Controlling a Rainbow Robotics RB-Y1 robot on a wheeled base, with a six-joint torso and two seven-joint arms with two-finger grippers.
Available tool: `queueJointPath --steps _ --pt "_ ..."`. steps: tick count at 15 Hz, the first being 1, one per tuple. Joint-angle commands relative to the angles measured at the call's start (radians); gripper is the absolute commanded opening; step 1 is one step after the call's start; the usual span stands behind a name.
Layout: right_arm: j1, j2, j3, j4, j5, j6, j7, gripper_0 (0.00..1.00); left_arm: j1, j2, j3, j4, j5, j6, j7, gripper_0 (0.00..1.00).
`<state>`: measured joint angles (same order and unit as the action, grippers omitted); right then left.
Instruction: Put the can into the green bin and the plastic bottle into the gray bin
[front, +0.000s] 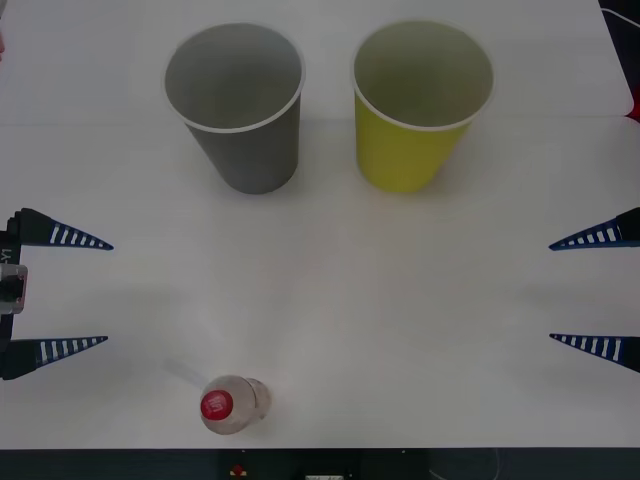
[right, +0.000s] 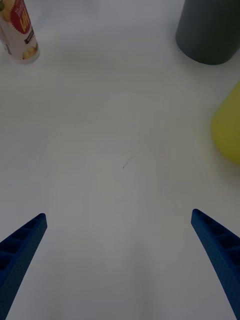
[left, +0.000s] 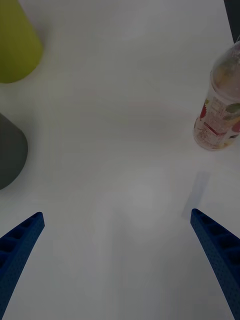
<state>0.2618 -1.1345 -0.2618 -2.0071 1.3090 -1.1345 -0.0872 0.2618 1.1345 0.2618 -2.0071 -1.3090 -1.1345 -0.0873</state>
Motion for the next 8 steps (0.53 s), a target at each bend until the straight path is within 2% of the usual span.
queueJointPath --steps 1,8 --pt "0.000 0.000 0.000 0.000 0.000 0.000 0.000 1.00 0.007 -0.009 -0.010 0.001 0.001 -0.001 0.000 1.00" --pt "0.000 0.000 0.000 0.000 0.000 0.000 0.000 1.00 0.039 -0.013 -0.006 0.008 0.022 -0.005 0.006 1.00"
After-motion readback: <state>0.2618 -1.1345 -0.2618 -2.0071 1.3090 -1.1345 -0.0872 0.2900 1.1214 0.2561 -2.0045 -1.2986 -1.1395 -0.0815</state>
